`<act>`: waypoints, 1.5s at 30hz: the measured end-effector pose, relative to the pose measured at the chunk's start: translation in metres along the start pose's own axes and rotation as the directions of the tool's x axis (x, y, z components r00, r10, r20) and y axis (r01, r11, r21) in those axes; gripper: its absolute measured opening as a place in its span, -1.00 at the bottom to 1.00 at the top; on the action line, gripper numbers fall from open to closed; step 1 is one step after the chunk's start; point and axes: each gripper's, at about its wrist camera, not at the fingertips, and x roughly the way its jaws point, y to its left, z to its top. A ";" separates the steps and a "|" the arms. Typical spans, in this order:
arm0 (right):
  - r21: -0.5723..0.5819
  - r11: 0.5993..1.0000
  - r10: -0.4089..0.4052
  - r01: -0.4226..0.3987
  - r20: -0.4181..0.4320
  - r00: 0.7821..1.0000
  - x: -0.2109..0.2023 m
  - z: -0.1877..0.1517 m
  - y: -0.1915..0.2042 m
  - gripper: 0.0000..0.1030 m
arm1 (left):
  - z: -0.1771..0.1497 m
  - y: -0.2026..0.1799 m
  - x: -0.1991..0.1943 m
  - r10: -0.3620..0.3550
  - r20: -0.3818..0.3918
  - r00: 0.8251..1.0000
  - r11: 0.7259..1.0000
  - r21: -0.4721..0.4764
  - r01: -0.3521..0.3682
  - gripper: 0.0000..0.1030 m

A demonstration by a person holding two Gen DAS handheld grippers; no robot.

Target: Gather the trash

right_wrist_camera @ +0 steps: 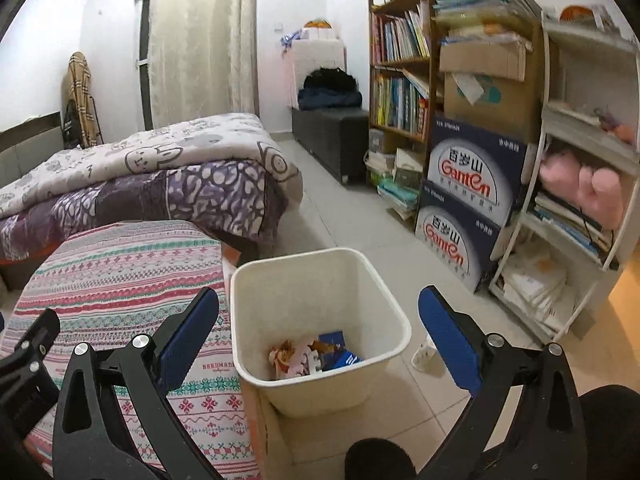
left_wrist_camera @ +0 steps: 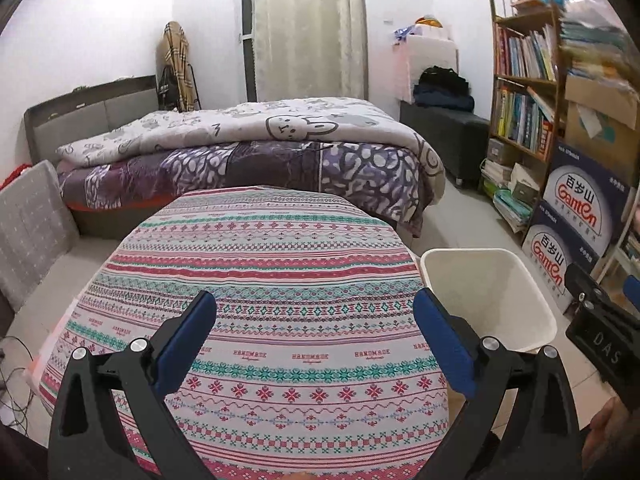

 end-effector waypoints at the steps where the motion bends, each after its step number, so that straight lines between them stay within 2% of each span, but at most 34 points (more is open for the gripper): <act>1: -0.007 1.000 0.003 -0.003 0.003 1.000 -0.001 -0.001 0.002 0.86 | 0.001 0.002 0.001 -0.001 -0.001 1.000 1.000 -0.008 0.001 0.86; 12: -0.024 1.000 0.012 -0.012 0.020 1.000 -0.005 -0.006 0.009 0.86 | 0.004 0.007 0.004 -0.003 -0.007 1.000 0.999 -0.034 0.003 0.86; 31: 0.024 0.999 0.032 -0.031 -0.035 0.999 0.010 -0.007 -0.005 0.86 | 0.006 -0.012 0.011 -0.035 0.000 0.999 0.999 0.007 0.035 0.86; 45: 0.038 0.998 0.041 -0.040 -0.032 0.999 0.010 -0.009 -0.005 0.86 | 0.006 -0.013 0.012 -0.045 0.000 0.999 0.999 0.008 0.045 0.84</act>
